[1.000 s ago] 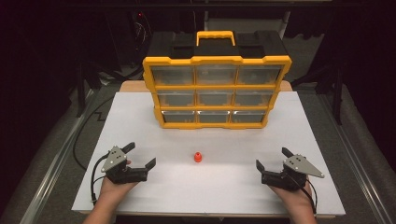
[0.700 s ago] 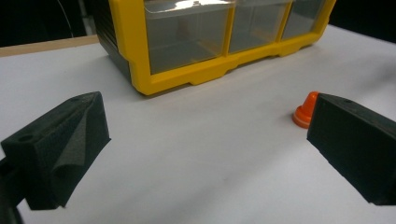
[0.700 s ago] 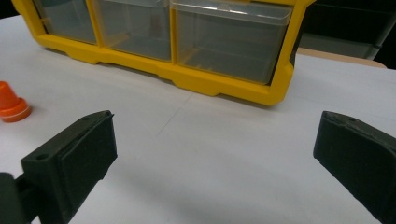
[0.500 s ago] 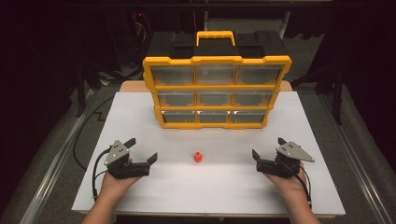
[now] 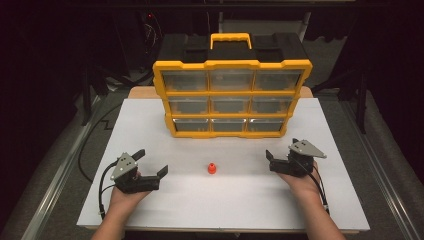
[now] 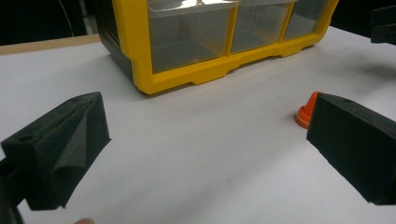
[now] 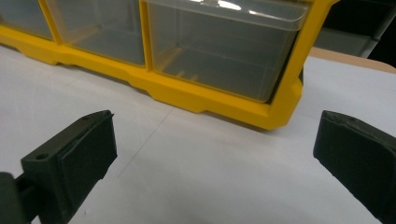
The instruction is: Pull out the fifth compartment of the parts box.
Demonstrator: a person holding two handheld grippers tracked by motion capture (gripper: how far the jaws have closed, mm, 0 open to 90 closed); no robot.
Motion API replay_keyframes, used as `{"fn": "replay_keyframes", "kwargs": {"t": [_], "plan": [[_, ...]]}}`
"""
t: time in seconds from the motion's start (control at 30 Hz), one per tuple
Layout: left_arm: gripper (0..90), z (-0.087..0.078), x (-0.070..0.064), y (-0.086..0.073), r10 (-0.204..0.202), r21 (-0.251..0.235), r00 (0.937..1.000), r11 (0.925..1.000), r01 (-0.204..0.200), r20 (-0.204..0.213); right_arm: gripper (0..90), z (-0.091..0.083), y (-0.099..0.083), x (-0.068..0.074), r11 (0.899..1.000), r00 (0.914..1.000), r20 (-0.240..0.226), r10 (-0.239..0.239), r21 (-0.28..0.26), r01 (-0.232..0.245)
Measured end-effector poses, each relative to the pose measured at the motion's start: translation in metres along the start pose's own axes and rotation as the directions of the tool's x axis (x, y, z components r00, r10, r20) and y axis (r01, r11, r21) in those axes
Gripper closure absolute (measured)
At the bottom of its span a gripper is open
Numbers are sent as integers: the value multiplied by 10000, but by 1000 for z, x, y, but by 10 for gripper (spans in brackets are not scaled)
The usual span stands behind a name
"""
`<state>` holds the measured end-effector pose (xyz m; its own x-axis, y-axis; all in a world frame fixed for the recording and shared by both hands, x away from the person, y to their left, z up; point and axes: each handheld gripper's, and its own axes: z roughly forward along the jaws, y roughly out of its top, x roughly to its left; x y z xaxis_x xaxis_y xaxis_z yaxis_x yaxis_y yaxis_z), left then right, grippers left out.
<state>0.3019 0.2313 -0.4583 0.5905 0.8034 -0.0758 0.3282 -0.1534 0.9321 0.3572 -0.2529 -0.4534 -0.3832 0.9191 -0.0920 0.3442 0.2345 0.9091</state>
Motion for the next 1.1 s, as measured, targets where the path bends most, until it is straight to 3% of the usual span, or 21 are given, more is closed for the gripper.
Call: {"fn": "replay_keyframes", "kwargs": {"t": [0.1, 0.23, 0.43, 0.53, 0.77, 1.1], "plan": [[5, 0, 1, -3, -53, 132, 10000, 9999, 52, 65, 0, -3, 1, -1, 9998, 9998, -40, 179, -87, -179], [2, 0, -1, -5, -28, 100, 10000, 9999, 29, -74, 0, -3, 0, 0, 9999, 9999, -79, 81, -84, -82], [2, 0, -3, -7, -118, 68, 9999, 9999, 117, 41, 0, -6, -1, 2, 9996, 9995, -112, -295, -60, 294], [3, 0, -6, -7, 168, 16, 9998, 9999, -168, 72, 0, -8, -2, 5, 9980, 9979, -70, -637, 51, 638], [2, -1, -12, -7, 319, -225, 9993, 9993, -315, 188, 0, -16, -5, 5, 9960, 9961, -4, -880, 124, 880], [2, -4, -10, -8, 108, -331, 9999, 9994, -104, 116, 0, -19, -13, 9, 9881, 9895, 149, -1435, 580, 1424]]}}
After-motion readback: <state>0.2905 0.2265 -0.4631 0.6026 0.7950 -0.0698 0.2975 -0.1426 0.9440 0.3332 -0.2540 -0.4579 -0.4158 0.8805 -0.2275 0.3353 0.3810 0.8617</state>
